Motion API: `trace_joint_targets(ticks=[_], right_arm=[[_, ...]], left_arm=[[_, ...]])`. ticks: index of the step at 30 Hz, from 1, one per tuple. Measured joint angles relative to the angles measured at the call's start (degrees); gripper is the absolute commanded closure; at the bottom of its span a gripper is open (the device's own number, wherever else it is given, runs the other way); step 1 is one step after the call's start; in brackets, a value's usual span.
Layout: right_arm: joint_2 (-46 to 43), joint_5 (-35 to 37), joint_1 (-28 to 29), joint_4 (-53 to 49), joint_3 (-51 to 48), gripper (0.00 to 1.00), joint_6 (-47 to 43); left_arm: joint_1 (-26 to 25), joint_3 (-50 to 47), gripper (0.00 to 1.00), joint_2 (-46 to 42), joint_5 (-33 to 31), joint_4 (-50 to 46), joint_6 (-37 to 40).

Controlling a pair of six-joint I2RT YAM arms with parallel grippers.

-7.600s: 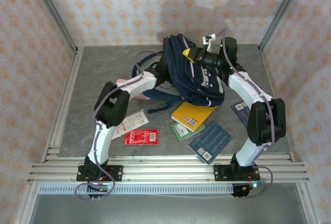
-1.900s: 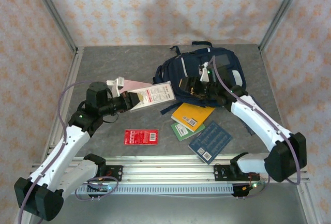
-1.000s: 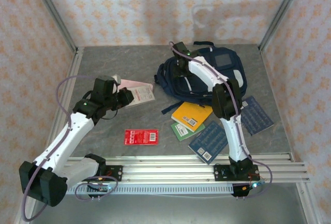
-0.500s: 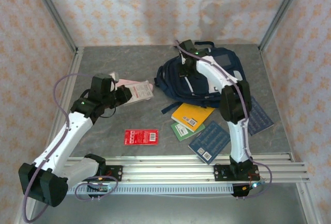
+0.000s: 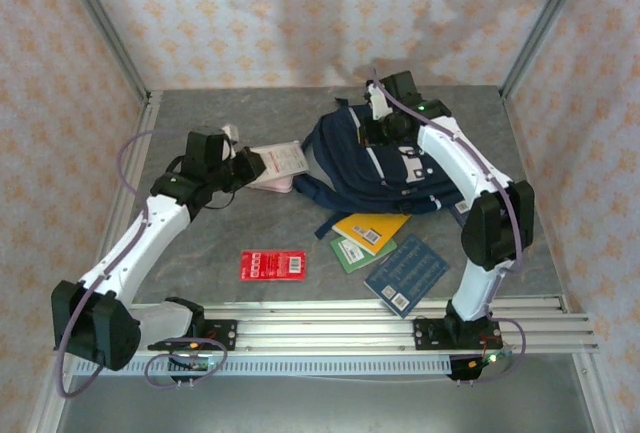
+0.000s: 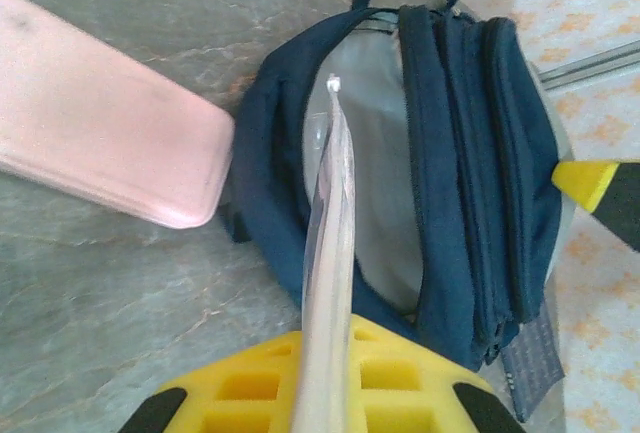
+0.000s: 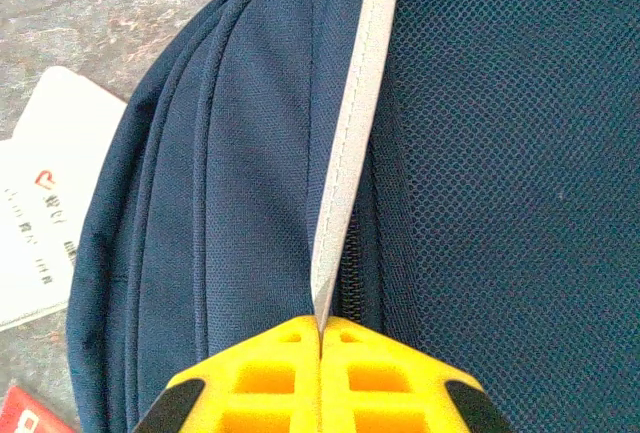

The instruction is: Pack books, pencil case, and school supplies into a backpack

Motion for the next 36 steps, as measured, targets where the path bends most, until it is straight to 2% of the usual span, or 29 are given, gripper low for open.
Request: trace_joint_targets(ticks=[16,17,18,20,22,25,30,36], right_arm=[[-4.42,-8.57,-1.95,0.81,-2.16,1.00,2.71],[-4.50,-9.11,-1.92,0.81,-2.16,0.94,2.93],[-4.50,-9.53,-1.92,0.79,-2.16,0.84,3.04],[-4.50,-10.36,-1.92,0.48,-2.10,0.59,3.65],[-4.55,-10.69,-1.88,0.33,-1.77,0.50,3.96],[-5.31,-11.08,-1.88,0.31,-1.57,0.45,4.57],[-7.76,-11.34,-0.87,0.17,-1.31,0.45,5.09],[-7.43,-10.47,3.78,-1.53,-0.11,0.46,4.52]], left_arm=[[-4.61,-5.44,1.00,8.63,9.11,24.68,-16.33],[-5.07,-5.46,1.00,8.94,9.31,26.01,-17.25],[-5.44,-5.46,1.00,9.16,9.38,27.15,-18.03],[-6.21,-5.46,1.00,9.53,9.68,29.64,-19.61],[-6.99,-5.46,1.00,10.14,9.70,31.45,-20.92],[-8.17,-5.46,1.00,11.56,9.68,33.57,-22.40],[-10.60,-5.29,1.00,13.79,9.70,35.69,-23.76],[-11.76,-4.48,1.00,14.45,9.68,36.17,-23.87]])
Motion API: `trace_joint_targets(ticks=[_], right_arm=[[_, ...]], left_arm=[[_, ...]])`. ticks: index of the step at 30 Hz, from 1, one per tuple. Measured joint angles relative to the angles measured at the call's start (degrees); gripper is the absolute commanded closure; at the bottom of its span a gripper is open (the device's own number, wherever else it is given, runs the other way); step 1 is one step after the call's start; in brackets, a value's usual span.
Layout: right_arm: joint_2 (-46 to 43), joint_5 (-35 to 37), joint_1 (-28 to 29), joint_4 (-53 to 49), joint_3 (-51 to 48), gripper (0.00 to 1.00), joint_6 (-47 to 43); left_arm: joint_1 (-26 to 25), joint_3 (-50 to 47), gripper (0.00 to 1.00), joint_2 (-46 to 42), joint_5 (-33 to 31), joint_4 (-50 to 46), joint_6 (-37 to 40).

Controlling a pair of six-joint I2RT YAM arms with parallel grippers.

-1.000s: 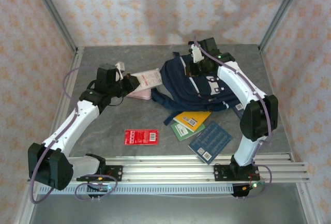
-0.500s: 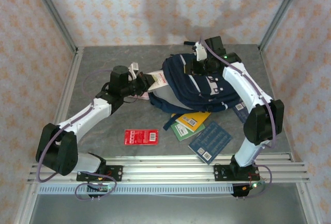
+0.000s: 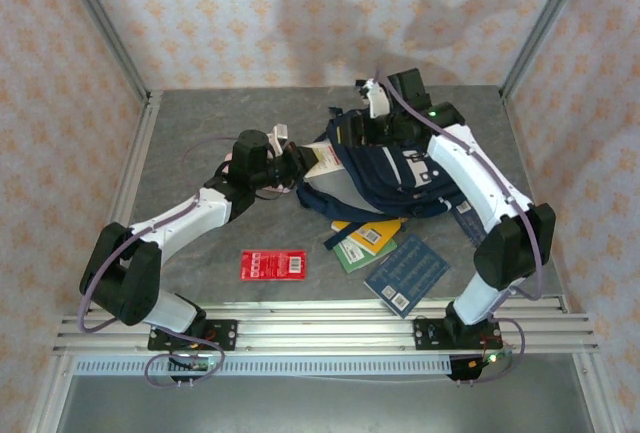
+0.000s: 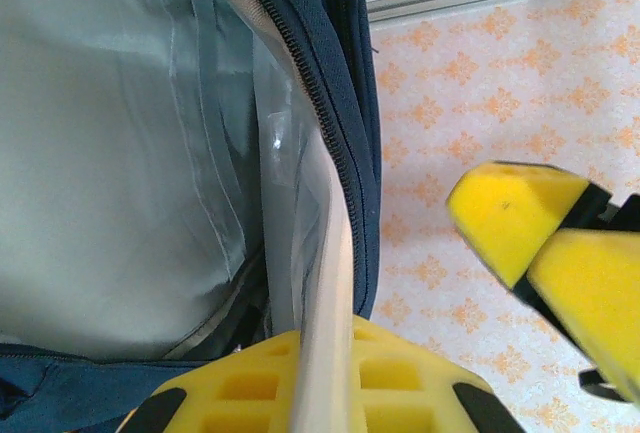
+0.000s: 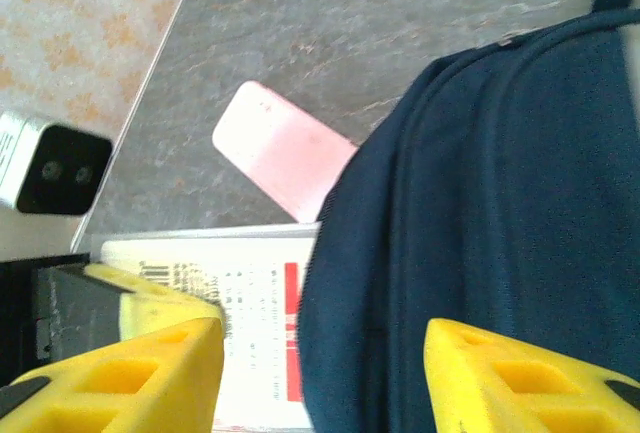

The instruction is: Pack books, pencil case, and school supplies into a backpack

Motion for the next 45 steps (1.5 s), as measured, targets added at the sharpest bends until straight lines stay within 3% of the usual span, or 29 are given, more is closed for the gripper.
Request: trace_joint_targets(ticks=[9,12,14,18,19,27,36,45], right_arm=[[3.65,9.92,3.65,-5.49,1.73,0.49,-3.32],[5.46,12.83,4.37,-6.69,2.60,0.54,-4.42],[6.34,14.34,5.18,-7.23,3.43,0.66,-5.22],[7.08,16.26,5.86,-8.22,4.63,0.97,-6.25],[7.19,16.63,5.81,-8.39,4.87,1.00,-6.49],[6.91,16.98,4.83,-9.90,6.86,1.00,-6.51],[2.51,12.87,-1.18,-11.78,12.37,1.00,-6.08],[2.01,10.12,-1.97,-14.25,14.75,1.00,-5.88]], left_arm=[[-0.04,0.02,1.00,0.00,-0.13,0.02,0.00],[-0.04,0.02,1.00,0.00,-0.22,-0.07,0.02],[-0.04,0.02,1.00,0.09,-0.61,-0.55,0.02],[-0.04,0.02,1.00,0.11,-0.92,-0.63,0.02],[-0.04,0.02,1.00,0.11,-1.03,-0.72,0.04],[-0.07,0.92,1.00,0.09,-1.46,-3.48,3.39],[-0.42,3.52,1.00,0.44,-2.78,-9.20,8.85],[-0.59,10.49,1.00,10.38,-1.40,-7.58,8.81]])
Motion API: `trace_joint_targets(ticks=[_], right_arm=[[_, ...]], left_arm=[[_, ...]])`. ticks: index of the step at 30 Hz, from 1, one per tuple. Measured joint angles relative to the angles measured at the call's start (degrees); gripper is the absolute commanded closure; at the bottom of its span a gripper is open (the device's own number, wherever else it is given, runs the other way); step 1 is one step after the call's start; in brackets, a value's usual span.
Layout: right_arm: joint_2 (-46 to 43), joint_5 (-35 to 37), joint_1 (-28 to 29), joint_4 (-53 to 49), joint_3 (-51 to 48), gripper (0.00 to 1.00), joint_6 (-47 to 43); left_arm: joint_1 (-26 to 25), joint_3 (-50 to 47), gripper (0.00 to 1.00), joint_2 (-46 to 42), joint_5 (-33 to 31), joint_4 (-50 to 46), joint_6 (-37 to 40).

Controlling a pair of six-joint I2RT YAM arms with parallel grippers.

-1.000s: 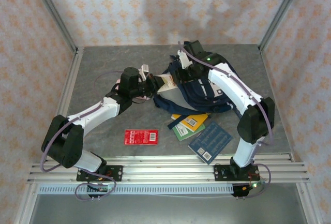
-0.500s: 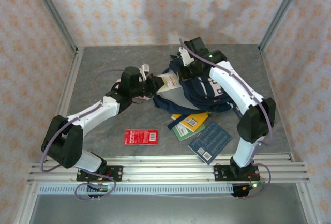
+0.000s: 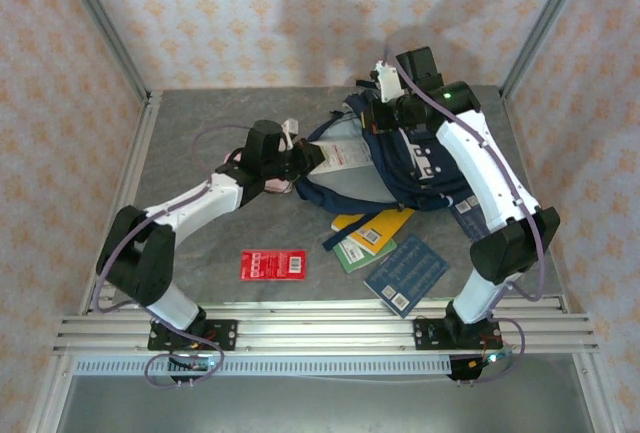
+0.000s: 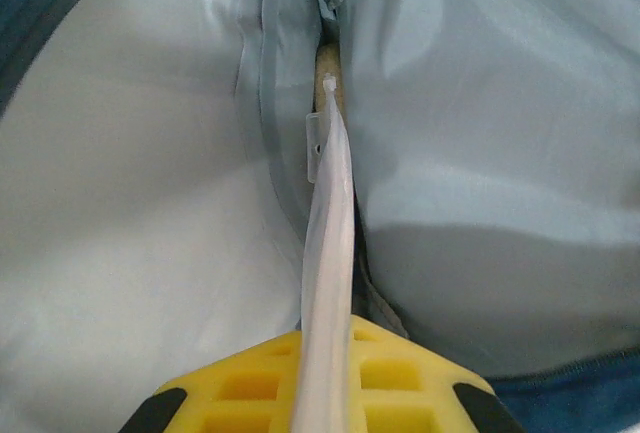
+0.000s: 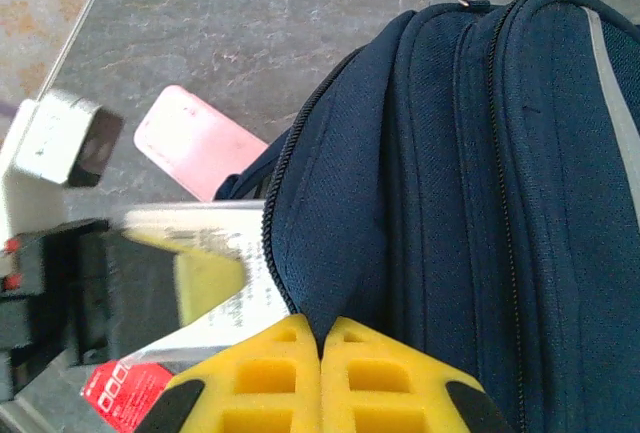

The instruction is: Pack books, pencil case, and school supplies into a backpack

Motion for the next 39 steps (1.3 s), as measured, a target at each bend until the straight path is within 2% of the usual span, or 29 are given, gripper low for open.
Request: trace_joint_targets(ticks=[9,13,16,17,19,21,23,26,34,39], right_arm=[[0.00,-2.25,-0.55,-0.17,0.09,1.00,1.09],[0.00,-3.08,-0.59,0.24,0.15,1.00,2.19],[0.00,-3.41,-0.59,0.96,0.15,1.00,3.13],[0.00,-3.48,-0.59,1.33,0.11,1.00,3.50],[0.00,-3.61,-0.59,2.14,-0.15,1.00,4.11],[0.00,-3.63,-0.59,2.86,-0.57,1.00,4.48],[0.00,-3.61,-0.59,3.72,-1.07,1.00,4.72],[0.00,-3.17,-0.63,5.51,-2.14,1.00,5.16],[1.16,-0.59,-0.70,10.10,-3.89,1.00,7.54],[4.26,-0.66,-0.70,13.70,-4.24,1.00,9.79]], left_arm=[[-3.45,13.49,1.00,13.46,0.87,3.48,-2.82],[-5.90,22.05,1.00,23.41,0.33,4.24,-4.70],[-7.56,28.74,0.83,30.95,0.11,4.26,-5.77],[-8.07,30.93,0.74,33.22,0.09,4.26,-5.99],[-8.74,33.64,0.49,36.00,0.15,4.24,-6.80],[-9.09,34.32,0.34,36.72,0.07,3.85,-7.13],[-9.07,34.51,0.29,36.46,-0.02,2.38,-5.99],[-8.52,33.77,0.26,34.25,-0.70,-1.40,-3.19],[-2.32,19.04,0.25,13.46,-2.73,-8.33,2.25],[1.25,11.34,0.25,4.20,-4.48,-13.07,5.07]])
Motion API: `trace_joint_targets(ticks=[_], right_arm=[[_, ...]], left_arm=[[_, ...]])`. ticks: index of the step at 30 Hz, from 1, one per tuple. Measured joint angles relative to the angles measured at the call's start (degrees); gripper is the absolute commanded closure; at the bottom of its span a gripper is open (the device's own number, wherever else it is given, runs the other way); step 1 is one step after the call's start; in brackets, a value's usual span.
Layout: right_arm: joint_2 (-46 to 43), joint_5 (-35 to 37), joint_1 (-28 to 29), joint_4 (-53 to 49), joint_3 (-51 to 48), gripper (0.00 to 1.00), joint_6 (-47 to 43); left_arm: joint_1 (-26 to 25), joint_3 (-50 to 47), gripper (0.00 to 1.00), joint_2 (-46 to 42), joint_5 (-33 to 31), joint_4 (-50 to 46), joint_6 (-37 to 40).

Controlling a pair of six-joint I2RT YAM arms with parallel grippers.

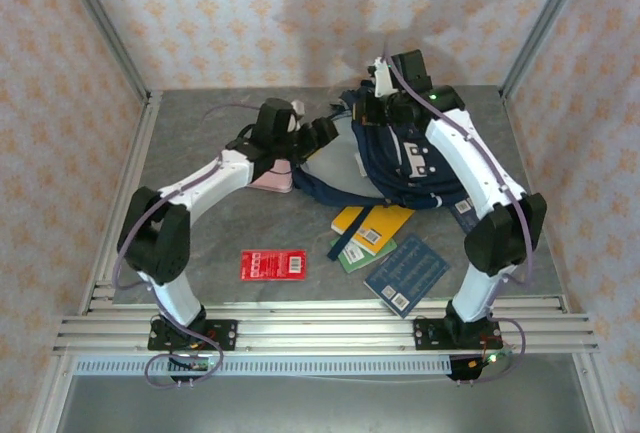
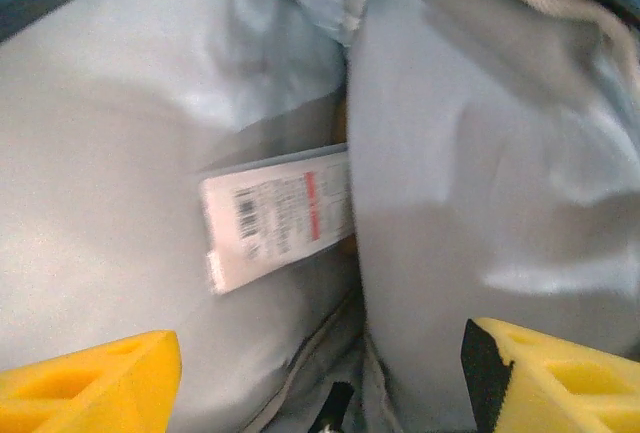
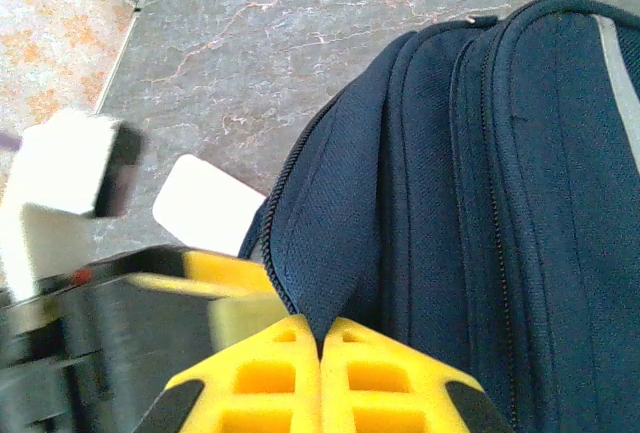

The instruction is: Pack books, pencil case, and school supplies into a backpack

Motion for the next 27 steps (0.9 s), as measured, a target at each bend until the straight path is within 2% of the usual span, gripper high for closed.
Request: trace_joint_targets(ticks=[2,3,5,7,10,13,18,23,27], right_arm=[[1.46,0.04,0.24,0.83,0.00,0.99,0.79],[2.27,0.24,0.55,1.01,0.02,0.94,1.03],[3.72,1.42,1.68,0.85,0.04,0.80,0.85],[4.52,3.72,3.61,0.33,0.04,0.60,0.11],[3.74,7.74,6.86,0.87,-1.22,0.49,-0.70],[0.59,11.69,9.66,1.79,-5.55,0.49,-1.05],[-8.66,15.67,13.55,4.24,-16.52,0.55,2.54],[-17.31,10.10,21.29,10.73,-31.78,0.54,10.19],[-18.18,3.10,27.93,17.86,-44.33,0.54,17.57]], left_arm=[[-0.07,-2.16,0.26,-2.91,-1.68,-4.24,1.88],[-0.22,-3.30,0.26,-4.55,-2.75,-6.56,2.86],[-0.33,-5.70,0.26,-8.33,-4.76,-10.45,4.33],[-0.44,-8.87,0.26,-13.42,-6.97,-13.92,5.20],[-0.42,-14.01,0.26,-21.16,-9.68,-17.38,5.97],[-0.42,-20.09,0.26,-28.15,-11.91,-19.43,5.95],[-0.42,-32.15,0.31,-35.95,-13.84,-20.79,5.40],[-0.42,-44.76,0.33,-41.33,-14.91,-20.90,3.30],[-0.13,-50.60,0.34,-43.56,-15.26,-20.59,2.47]])
